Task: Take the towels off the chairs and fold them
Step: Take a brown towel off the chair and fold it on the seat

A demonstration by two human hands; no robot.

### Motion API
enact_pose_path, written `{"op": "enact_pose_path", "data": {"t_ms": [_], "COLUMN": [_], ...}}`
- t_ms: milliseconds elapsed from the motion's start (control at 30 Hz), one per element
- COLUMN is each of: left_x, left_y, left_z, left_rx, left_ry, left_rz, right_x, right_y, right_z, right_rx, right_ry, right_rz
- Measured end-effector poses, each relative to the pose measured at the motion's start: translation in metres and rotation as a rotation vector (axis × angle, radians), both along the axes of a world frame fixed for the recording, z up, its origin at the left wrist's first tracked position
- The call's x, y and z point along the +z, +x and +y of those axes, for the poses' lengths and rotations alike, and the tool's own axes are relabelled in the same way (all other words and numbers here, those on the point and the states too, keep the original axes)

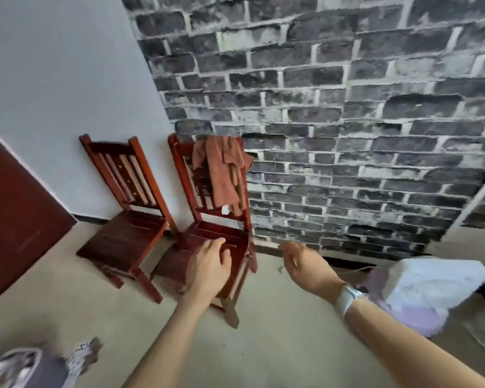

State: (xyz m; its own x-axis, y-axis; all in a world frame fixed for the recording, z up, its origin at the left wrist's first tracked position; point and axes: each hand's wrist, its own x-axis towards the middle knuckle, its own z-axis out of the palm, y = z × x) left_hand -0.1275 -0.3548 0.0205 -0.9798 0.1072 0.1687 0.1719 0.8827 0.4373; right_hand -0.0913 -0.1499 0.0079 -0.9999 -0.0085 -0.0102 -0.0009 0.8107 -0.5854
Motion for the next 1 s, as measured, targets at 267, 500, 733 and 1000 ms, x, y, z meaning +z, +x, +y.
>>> {"op": "enact_pose_path", "data": {"t_ms": [267,500,733,1000], "left_x": [-0.004,0.031,0.040,0.016], "left_y": [-0.108,-0.291,-0.413,-0.529], "left_z": [-0.098,-0.129,-0.124,-0.093], "left_rx": [0.143,0.059,-0.067,-0.283], "left_ry": [-0.014,-0.054,-0.016,-0.003], "left_rz": [-0.051,-0.020,0.022,-0.003], "right_x": [-0.005,-0.001,0.022,0.016], "right_y": [-0.147,-0.325,-0.440,-0.514], "right_z": [-0.095,-0.127,-0.127,-0.118], "right_rx": [0.187,0.102,-0.043,-0.246], "right_ry": [0.058,0.019,0.082,0.175], "right_rz": [-0.015,0.054,0.110,0.093]}}
